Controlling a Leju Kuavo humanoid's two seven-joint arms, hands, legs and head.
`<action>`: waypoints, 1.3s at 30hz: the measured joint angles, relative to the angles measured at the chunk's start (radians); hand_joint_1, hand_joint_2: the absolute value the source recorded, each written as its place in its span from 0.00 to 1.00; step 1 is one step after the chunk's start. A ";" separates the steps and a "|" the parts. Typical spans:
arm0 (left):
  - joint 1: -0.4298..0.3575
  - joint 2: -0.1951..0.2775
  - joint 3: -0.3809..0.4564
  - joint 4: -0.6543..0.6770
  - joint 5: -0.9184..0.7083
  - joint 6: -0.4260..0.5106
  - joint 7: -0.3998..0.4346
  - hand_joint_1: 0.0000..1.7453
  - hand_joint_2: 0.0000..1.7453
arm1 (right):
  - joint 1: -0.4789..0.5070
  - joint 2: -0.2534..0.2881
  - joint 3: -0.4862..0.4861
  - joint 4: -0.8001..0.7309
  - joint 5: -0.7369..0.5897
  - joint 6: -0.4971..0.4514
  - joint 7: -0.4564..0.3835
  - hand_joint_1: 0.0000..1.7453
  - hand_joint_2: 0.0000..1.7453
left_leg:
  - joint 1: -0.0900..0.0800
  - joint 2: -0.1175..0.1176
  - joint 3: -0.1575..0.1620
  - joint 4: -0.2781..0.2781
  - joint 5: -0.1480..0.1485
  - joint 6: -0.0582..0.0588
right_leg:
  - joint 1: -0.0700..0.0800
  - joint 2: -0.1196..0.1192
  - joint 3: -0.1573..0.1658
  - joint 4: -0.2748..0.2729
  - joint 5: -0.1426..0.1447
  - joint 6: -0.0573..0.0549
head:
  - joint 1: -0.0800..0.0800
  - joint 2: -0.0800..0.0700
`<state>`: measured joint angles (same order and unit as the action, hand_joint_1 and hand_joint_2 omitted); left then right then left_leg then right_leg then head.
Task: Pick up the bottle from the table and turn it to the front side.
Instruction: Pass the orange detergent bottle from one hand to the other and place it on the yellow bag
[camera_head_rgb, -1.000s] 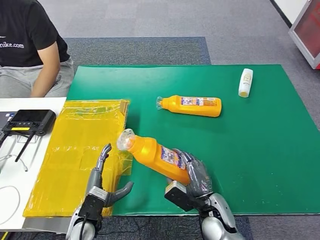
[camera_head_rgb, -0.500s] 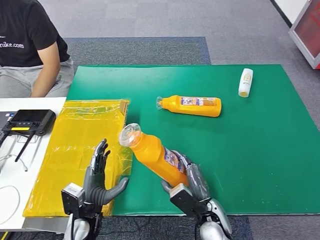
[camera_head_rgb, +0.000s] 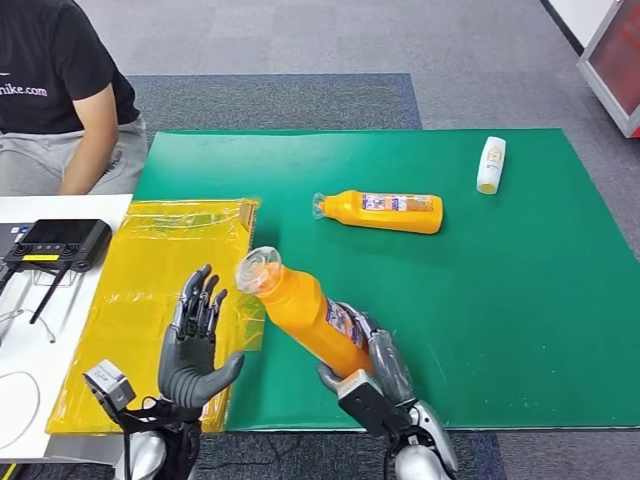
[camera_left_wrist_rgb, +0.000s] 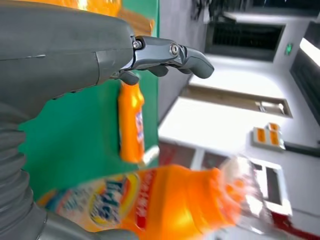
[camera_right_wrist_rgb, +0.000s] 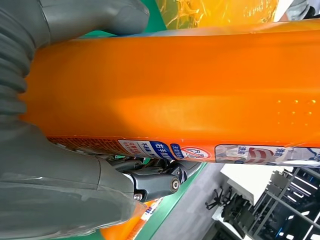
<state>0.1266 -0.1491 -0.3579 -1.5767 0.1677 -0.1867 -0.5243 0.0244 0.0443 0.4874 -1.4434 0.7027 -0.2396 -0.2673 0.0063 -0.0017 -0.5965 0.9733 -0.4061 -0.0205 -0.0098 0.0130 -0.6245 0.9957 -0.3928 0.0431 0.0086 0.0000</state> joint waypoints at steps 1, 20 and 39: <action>0.000 0.000 -0.003 -0.004 0.023 -0.018 0.010 0.00 1.00 | 0.000 0.001 0.001 0.004 -0.001 -0.003 -0.005 1.00 1.00 | 0.000 0.000 0.000 0.000 0.000 0.000 | 0.000 0.000 0.000 0.000 0.000 0.000 | 0.000 0.000; -0.075 0.000 -0.022 0.016 0.206 -0.136 0.139 0.00 1.00 | -0.025 0.027 0.036 0.017 -0.032 -0.082 -0.071 1.00 1.00 | 0.000 0.000 0.000 0.000 0.000 0.000 | 0.000 0.000 0.000 0.000 0.000 0.000 | 0.000 0.000; -0.181 0.025 -0.126 0.080 0.307 -0.222 0.262 0.00 1.00 | -0.055 0.037 0.076 0.082 0.071 -0.164 -0.065 1.00 1.00 | 0.000 0.000 0.000 0.000 0.000 0.000 | 0.000 0.000 0.000 0.000 0.000 0.000 | 0.000 0.000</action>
<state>-0.0547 -0.1238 -0.4843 -1.4964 0.4743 -0.4083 -0.2628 -0.0308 0.0809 0.5637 -1.3610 0.7736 -0.4041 -0.3323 0.0063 -0.0017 -0.5967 0.9733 -0.4060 -0.0205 -0.0099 0.0130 -0.6248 0.9957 -0.3926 0.0432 0.0087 0.0000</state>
